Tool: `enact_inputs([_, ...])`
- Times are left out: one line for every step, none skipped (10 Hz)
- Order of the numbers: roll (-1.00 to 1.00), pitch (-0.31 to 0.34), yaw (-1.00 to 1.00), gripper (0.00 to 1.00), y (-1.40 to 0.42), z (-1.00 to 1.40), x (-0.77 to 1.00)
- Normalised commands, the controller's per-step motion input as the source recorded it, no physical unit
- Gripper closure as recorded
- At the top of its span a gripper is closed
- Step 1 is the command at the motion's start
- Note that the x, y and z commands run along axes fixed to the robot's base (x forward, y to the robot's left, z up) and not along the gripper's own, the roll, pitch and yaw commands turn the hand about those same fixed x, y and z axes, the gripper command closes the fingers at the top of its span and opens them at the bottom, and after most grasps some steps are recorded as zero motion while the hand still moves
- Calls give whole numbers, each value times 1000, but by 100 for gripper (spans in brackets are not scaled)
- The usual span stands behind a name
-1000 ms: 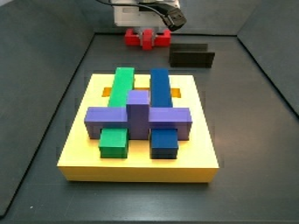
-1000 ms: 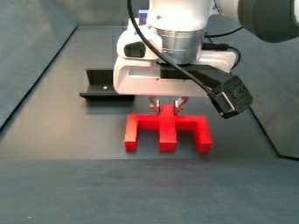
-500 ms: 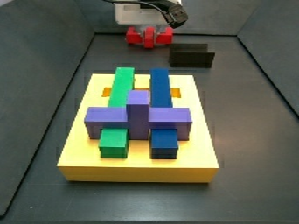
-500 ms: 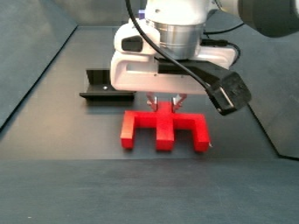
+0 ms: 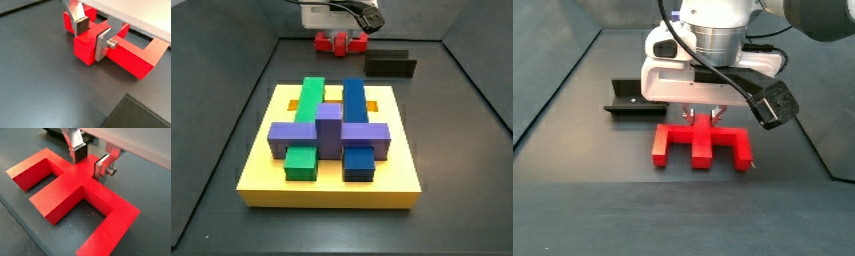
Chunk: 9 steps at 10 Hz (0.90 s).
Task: Pick up the red object. Move up. Place the red object on the fixture. Regrasp the red object. Move to above the board. Insert the red object.
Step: Pick up the red object, then move up, then place the red object on the fixture.
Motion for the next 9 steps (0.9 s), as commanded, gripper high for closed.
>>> enact_inputs([0, 0, 0, 100, 0, 0, 0])
enact_inputs([0, 0, 0, 100, 0, 0, 0])
enact_inputs([0, 0, 0, 100, 0, 0, 0])
enact_inputs([0, 0, 0, 100, 0, 833, 0])
enact_inputs([-4, 12, -52, 100, -21, 833, -45])
enact_inputs([4, 23, -61, 100, -28, 568, -89])
enact_inputs([25, -7, -39, 100, -7, 254, -56])
enact_inputs([-11, 0, 0, 100, 0, 0, 0])
enact_inputs([-9, 0, 0, 100, 0, 0, 0])
